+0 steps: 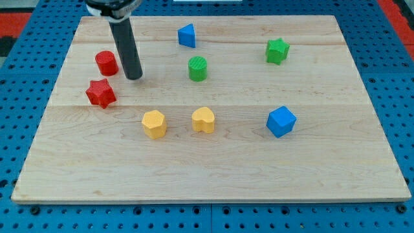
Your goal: Push the yellow heart close to yellow hexagon
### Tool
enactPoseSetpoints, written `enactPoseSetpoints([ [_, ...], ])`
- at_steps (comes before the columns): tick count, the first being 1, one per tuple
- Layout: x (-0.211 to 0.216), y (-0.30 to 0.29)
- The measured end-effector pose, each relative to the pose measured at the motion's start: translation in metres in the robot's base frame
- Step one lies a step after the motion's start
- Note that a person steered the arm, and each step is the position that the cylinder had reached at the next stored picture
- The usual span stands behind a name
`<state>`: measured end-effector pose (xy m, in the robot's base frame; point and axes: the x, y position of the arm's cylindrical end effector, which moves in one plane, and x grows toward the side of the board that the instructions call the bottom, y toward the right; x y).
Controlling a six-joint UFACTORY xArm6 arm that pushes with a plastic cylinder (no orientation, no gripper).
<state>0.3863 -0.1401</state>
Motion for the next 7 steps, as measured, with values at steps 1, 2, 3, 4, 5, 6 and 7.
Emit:
enactPoseSetpoints([
  [1,0.038,0.000],
  [2,0.035,-0.060],
  [3,0.035,-0.072],
  [4,0.027,-0.001],
  [5,0.028,0.067],
  [6,0.032,0.124],
  [7,0.082,0.155],
])
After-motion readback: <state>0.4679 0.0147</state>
